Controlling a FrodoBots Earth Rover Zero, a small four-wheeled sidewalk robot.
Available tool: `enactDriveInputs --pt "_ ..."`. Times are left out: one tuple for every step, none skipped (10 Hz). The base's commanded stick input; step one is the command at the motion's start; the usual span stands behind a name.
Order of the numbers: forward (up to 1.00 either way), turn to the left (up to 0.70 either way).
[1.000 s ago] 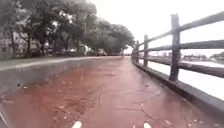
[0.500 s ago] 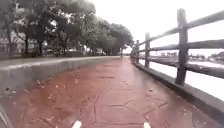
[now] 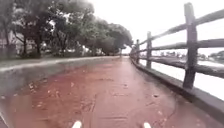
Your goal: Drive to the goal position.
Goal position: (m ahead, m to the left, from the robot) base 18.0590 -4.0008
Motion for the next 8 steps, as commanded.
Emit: enactDriveInputs --pt "0.50 0.00" --pt "0.50 0.17" --pt "0.50 0.50" --pt "0.50 0.18" --pt "0.50 0.00" --pt "0.50 0.00" --pt "0.50 0.00" --pt "0.50 0.00"
